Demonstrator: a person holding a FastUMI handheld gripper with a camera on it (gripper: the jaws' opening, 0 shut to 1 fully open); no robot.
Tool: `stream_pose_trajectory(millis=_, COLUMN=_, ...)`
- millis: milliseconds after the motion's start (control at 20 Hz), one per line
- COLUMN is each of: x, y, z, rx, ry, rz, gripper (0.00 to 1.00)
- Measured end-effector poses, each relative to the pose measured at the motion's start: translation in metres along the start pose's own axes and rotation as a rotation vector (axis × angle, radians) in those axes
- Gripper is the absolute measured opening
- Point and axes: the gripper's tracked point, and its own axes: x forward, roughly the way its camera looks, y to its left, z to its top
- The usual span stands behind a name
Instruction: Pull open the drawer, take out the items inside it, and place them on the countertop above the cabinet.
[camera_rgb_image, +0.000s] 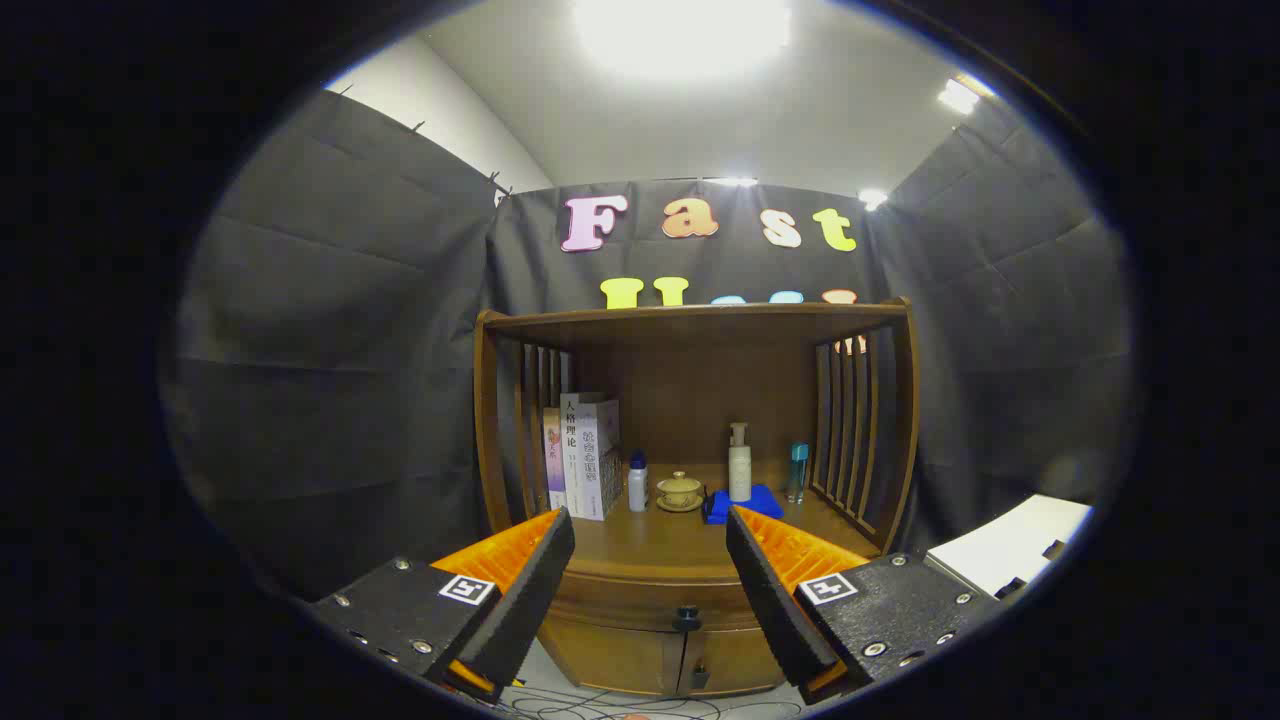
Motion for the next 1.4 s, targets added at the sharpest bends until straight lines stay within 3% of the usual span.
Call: stream_pose_trajectory(millis=1400, x=0.004, y=-0.036, z=0.004, rx=0.015, ry=-0.021, rz=-0.05, gripper=0.95)
